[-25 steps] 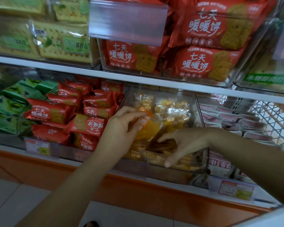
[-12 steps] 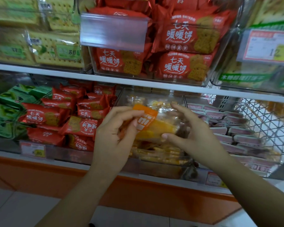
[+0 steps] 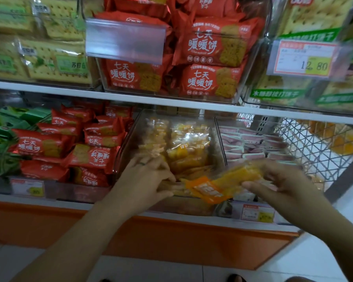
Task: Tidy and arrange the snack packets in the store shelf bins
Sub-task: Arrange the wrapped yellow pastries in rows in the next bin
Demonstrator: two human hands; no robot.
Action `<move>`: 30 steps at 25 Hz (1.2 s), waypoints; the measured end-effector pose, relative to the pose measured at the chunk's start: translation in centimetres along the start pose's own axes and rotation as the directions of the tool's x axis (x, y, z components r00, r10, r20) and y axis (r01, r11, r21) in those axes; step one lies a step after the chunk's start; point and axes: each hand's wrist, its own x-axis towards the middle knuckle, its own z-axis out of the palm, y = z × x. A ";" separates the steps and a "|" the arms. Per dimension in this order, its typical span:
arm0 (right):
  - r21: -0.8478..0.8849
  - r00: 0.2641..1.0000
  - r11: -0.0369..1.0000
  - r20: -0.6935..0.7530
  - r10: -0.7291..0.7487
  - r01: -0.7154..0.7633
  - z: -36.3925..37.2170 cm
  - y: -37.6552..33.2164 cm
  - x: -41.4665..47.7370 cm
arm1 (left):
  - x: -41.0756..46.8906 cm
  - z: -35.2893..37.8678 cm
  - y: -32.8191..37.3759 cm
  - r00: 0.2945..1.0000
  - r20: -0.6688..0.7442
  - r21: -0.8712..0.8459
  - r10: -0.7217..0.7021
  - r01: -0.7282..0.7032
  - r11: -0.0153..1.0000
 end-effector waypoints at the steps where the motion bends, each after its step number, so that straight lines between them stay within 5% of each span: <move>1: -0.124 0.999 0.992 0.038 -0.030 0.034 0.3 0.4 0.1 | 0.5 -0.1 0.2 0.998 0.067 0.043 -0.001 -0.002 0.999; 7: -0.507 0.989 0.854 0.134 -0.057 0.118 2.8 0.9 2.8 | 4.2 -0.8 0.1 0.984 0.154 0.065 -0.088 0.079 0.995; 11: -0.745 0.949 0.620 0.316 0.001 0.247 6.0 1.5 3.6 | 5.4 -0.9 0.6 0.978 0.171 0.176 -0.122 0.092 0.980; 14: -0.737 0.987 0.662 0.157 -0.033 0.140 6.5 2.7 2.4 | 4.9 -0.4 1.1 0.989 0.118 0.252 -0.094 0.062 0.966; 18: -0.708 0.979 0.683 0.200 -0.050 0.180 8.3 4.1 -0.3 | 4.5 0.2 2.1 0.982 0.160 0.105 -0.103 0.087 0.991; 21: -0.603 0.993 0.789 0.052 -0.106 0.116 7.8 4.0 -0.3 | 4.4 0.7 3.0 0.985 0.132 0.054 -0.112 0.106 0.993; 24: -0.491 0.982 0.869 -0.124 -0.140 0.062 8.2 3.2 0.6 | 3.9 1.4 3.2 0.985 0.062 -0.056 -0.158 0.162 0.985; 30: -0.504 0.977 0.864 -0.187 -0.100 -0.007 9.5 3.8 1.6 | 3.8 2.0 2.9 0.976 0.093 -0.365 -0.198 0.218 0.905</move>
